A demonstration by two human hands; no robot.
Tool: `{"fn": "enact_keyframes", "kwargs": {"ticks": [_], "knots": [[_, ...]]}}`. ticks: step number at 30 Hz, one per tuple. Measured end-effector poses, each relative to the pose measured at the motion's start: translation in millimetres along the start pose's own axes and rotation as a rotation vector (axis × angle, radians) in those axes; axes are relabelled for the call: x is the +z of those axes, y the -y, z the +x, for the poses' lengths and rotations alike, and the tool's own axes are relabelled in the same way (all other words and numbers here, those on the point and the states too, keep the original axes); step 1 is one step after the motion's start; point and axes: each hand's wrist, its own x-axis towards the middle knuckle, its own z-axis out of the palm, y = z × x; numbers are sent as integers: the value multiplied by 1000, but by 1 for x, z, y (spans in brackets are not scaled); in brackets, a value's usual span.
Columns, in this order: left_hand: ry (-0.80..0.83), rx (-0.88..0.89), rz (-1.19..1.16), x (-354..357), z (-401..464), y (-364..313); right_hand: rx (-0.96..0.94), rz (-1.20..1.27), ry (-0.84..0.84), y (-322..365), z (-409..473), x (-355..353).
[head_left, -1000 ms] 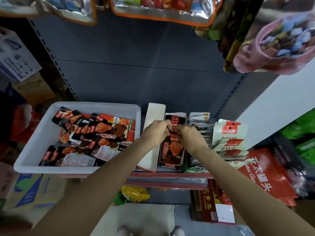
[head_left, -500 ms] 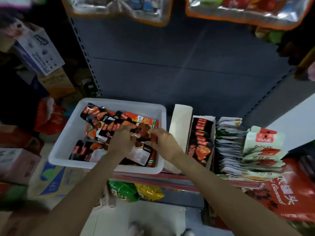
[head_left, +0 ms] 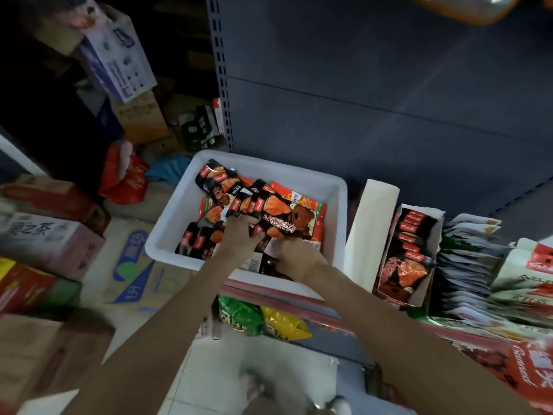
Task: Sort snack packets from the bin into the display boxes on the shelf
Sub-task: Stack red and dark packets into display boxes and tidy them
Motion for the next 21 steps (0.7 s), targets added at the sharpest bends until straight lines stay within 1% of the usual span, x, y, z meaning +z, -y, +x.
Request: {"fn": "enact_keyframes", "kwargs": {"ticks": [1,2,4,5,7,8,9,12,14,16,18,21], "knots": [[-25,36,-59,-3,-4,-6,-8,17,-5,-1,-5,-6],[-49,64,-127,-4,-8,-11,2,59,-44,-6,-8,-11],[-82,91,-302,-8,-16,-21,8,219,-190,-20,-14,-20],[-79,105,-356,-9,-19,-27,36,358,-246,-27,-17,-24],[-32,143,-390,-10,-22,-42,85,742,-308,-41,-29,-29],[11,155,-398,-10,-23,-51,105,877,-331,-49,-34,-32],[49,171,-409,-8,-24,-60,126,961,-341,-57,-40,-35],[113,251,-468,3,-22,-91,129,984,-391,-82,-60,-42],[144,322,-457,13,-22,-116,117,987,-480,-100,-74,-50],[181,403,-438,27,-23,-141,82,1049,-569,-117,-91,-60],[208,449,-422,43,-22,-163,76,985,-616,-135,-106,-67],[164,483,-337,68,-19,-189,141,848,-662,-158,-124,-71]]}}
